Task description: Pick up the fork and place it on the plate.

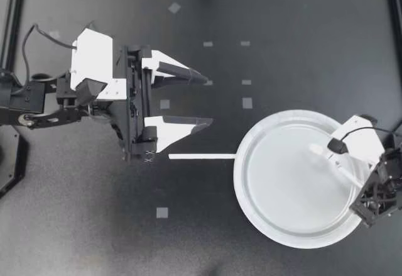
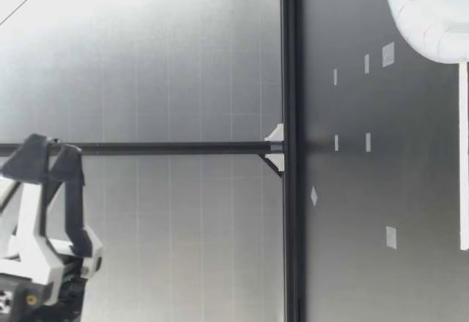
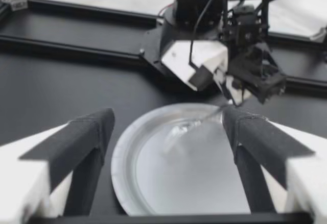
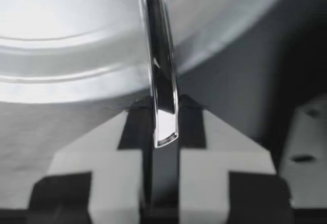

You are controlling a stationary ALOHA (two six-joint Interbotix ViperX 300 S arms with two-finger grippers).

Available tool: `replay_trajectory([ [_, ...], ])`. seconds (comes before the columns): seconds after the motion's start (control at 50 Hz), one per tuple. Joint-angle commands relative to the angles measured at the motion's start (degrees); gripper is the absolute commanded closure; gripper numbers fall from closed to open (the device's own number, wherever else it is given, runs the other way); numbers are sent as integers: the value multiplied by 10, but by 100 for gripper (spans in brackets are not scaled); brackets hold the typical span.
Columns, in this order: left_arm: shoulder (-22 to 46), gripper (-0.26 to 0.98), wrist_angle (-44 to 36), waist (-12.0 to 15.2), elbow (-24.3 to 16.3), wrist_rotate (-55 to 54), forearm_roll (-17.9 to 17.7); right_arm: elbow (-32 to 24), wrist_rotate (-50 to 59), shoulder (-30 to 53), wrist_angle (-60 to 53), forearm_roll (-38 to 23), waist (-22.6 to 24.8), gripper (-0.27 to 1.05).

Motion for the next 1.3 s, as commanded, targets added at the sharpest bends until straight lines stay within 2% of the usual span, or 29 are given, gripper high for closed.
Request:
replay_trajectory([
  [0.0, -13, -4, -11, 0, -1, 1, 2, -33, 31, -29, 56, -41, 5, 96],
  [0.1, -14, -4, -25, 0, 6, 0, 2, -37, 51, -37, 75, -38, 14, 96],
  [0.22, -15, -4, -37, 0, 11, 0, 2, -39, 83, -30, 73, -22, 46, 96],
  [0.56, -18, -4, -40, 0, 8, 0, 2, -67, 101, 45, 27, -20, 105, 96],
  [0.66, -18, -4, -45, 0, 8, -1, 2, -72, 96, 54, 7, -18, 106, 96],
  [0.9, -19, -4, -48, 0, 13, -1, 3, -60, 97, 60, -45, 53, 105, 96],
  [1.28, -32, -4, -62, 0, 30, -1, 2, -57, 97, 61, -70, 58, 105, 95],
])
